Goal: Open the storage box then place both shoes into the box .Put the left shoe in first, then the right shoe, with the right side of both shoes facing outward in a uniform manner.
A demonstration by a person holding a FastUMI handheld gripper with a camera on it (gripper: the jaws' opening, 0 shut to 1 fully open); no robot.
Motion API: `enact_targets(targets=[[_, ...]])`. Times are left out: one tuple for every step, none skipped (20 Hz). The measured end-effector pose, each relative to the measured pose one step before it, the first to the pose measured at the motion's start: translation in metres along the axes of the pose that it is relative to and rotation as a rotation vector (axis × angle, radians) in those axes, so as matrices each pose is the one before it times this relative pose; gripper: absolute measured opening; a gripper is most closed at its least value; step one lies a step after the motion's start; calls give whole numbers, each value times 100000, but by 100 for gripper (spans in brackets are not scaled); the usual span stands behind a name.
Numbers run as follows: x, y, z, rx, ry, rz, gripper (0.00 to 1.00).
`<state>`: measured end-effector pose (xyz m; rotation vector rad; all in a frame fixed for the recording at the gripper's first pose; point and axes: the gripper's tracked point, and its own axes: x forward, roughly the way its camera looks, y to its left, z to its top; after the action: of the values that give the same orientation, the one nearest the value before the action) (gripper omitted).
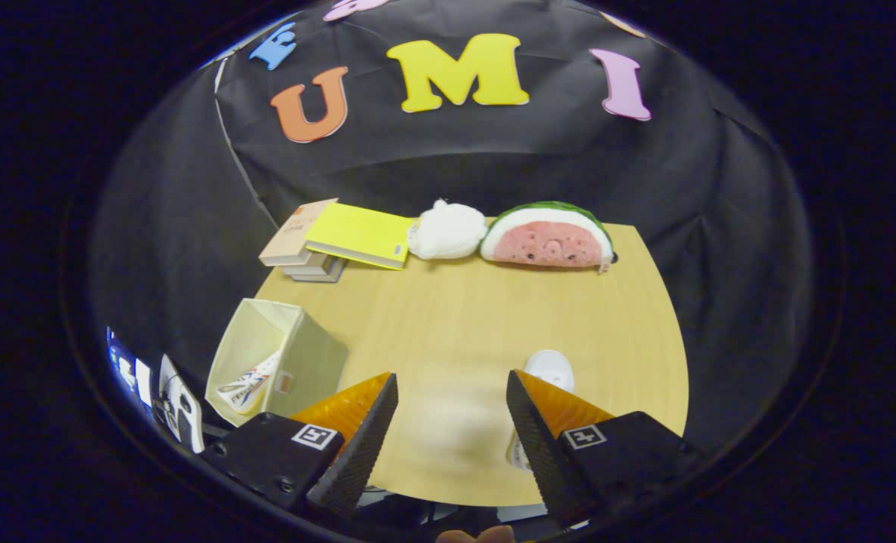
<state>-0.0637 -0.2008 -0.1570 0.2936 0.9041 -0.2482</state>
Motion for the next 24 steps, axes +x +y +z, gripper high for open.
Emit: enact_targets(targets=[[714, -2199, -492, 1593, 1638, -1353, 93], [996, -2476, -644, 1780, 2322, -1911, 93], [1262, -2274, -692, 1500, 2802, -1774, 94], [1328, -1628, -931, 1594, 3950, -729, 93], [1387, -1179, -1137, 1706, 5410, 730, 93], [1287, -713, -1022, 1470, 5317, 1708, 93], [1368, -628, -1042, 1199, 5259, 1309, 94], [1424, -671, -1100, 475, 5463, 894, 93], [1064, -556, -903, -26, 4159, 99, 93], [1069, -275, -764, 155, 3650, 399, 94], [928, -151, -285, -273, 3346, 650, 94], [920, 47, -258, -345, 2868, 986, 94], [662, 147, 24, 257, 1712, 995, 94], [663, 111, -13, 141, 1917, 1000, 94], [628, -1, 60, 124, 1763, 466, 94], [395, -296, 164, -84, 1070, 188, 93], [532, -116, 27, -612, 1540, 371, 93], [351, 123, 80, 336, 654, 1032, 92], [293, 54, -135, 1408, 1130, 1064, 91], [431, 309, 6, 1166, 1156, 1787, 86], [193, 632, -240, 2007, 1701, 2599, 81], [379, -244, 67, 1555, -174, 471, 60], [-395, -121, -139, -657, 393, -190, 53], [10, -246, 146, -254, -792, 149, 47]])
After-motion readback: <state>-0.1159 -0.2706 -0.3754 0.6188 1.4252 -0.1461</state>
